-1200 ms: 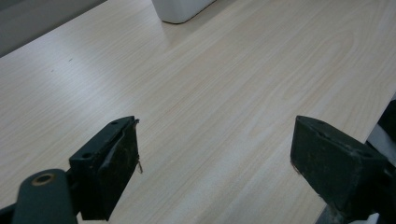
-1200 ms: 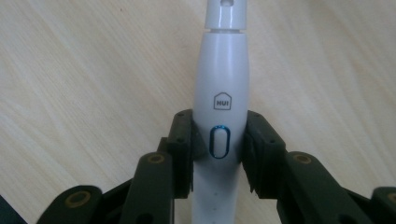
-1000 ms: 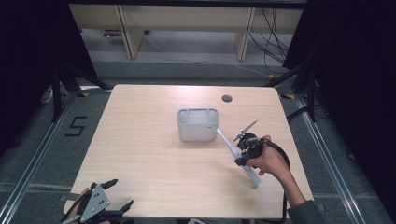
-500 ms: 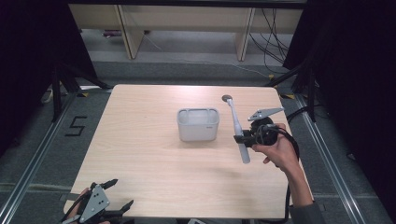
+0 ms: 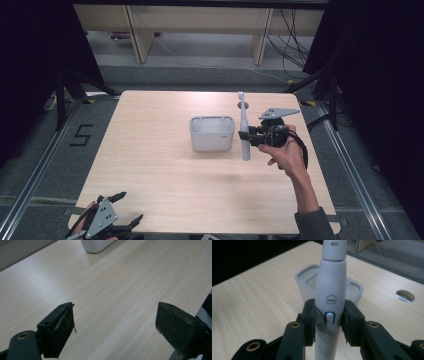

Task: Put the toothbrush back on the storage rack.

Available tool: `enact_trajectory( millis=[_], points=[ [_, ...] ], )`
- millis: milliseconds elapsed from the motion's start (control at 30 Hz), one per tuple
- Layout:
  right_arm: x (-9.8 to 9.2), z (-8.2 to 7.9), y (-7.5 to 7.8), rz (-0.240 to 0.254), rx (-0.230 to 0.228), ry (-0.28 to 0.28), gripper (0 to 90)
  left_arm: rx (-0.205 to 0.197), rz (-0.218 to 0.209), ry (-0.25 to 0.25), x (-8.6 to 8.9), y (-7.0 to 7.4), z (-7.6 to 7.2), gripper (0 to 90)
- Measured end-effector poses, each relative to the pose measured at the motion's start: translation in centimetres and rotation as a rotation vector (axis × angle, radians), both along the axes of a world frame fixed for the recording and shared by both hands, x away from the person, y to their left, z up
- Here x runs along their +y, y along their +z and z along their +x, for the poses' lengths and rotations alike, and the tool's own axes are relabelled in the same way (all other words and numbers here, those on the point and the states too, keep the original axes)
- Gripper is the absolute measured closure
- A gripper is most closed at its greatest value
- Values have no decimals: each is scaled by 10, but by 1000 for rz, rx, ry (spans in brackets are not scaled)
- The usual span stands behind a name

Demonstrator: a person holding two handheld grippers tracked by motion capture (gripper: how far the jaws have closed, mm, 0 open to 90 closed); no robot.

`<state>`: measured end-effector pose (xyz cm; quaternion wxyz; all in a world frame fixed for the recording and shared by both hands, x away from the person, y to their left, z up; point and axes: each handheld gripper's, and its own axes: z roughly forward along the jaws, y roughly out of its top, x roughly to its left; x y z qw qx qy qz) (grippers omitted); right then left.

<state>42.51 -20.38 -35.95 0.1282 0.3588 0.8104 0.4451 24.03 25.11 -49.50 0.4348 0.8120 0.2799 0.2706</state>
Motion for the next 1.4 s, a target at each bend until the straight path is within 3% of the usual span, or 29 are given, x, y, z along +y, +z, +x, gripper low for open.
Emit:
enact_trajectory(
  millis=[33,67,167,367,667,867,1267,1400],
  points=[
    [1,4,-1,0,-48,30,668,4,2,0,0,0,0,148],
    [6,4,-1,17,-55,22,668,1,3,-2,0,0,0,148],
    [17,6,-3,2,-92,44,669,-1,4,4,1,1,0,148],
    [29,11,-2,38,-103,53,668,-1,-5,6,0,0,-1,148],
    [39,16,0,51,-133,61,668,2,0,0,0,1,-1,148],
    [45,20,8,105,-126,59,668,-3,7,1,1,1,-1,149],
    [63,33,19,123,-175,61,668,0,10,-2,1,2,-1,148],
    [68,38,19,134,-164,52,669,0,8,-2,1,2,0,148]
  ],
)
